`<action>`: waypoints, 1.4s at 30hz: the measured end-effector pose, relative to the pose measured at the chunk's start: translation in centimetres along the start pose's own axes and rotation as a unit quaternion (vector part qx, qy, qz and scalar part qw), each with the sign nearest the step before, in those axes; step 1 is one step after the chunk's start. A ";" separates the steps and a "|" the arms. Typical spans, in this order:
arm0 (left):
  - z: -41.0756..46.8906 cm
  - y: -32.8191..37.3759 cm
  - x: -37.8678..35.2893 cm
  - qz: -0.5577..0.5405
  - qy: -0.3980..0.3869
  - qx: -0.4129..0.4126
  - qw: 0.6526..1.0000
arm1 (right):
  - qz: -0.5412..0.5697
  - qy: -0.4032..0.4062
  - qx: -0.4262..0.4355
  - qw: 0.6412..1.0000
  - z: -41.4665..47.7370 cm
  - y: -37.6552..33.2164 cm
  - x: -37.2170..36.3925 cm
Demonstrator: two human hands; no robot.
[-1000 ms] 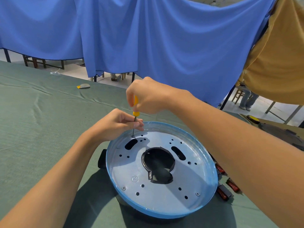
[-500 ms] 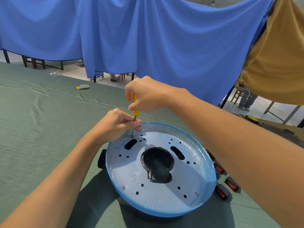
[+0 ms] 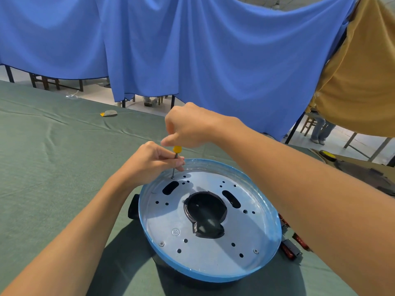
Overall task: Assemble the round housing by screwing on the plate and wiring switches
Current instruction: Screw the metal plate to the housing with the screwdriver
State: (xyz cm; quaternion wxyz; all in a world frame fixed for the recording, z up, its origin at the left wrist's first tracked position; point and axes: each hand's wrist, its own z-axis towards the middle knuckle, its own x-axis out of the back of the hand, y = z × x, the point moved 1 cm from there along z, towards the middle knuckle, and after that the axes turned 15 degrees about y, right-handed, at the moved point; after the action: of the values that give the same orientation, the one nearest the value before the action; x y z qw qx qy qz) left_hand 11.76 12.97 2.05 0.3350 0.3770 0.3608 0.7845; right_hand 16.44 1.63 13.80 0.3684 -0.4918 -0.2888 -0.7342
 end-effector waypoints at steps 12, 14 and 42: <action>0.0 0.6 0.6 0.046 0.057 -0.010 0.997 | 0.007 0.030 -0.010 0.999 0.2 0.3 -0.3; 0.0 0.8 0.6 0.056 0.078 -0.017 0.995 | 0.006 0.035 -0.011 0.999 0.1 0.4 -0.6; 0.2 0.3 0.4 0.062 0.028 0.009 0.998 | 0.039 0.049 0.000 0.998 0.1 0.8 -0.4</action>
State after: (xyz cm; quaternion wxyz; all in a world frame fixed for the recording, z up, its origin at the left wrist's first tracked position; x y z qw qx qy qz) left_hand 11.69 13.23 2.51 0.2721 0.3791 0.3530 0.8109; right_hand 17.26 1.32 13.48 0.4103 -0.4659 -0.2506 -0.7428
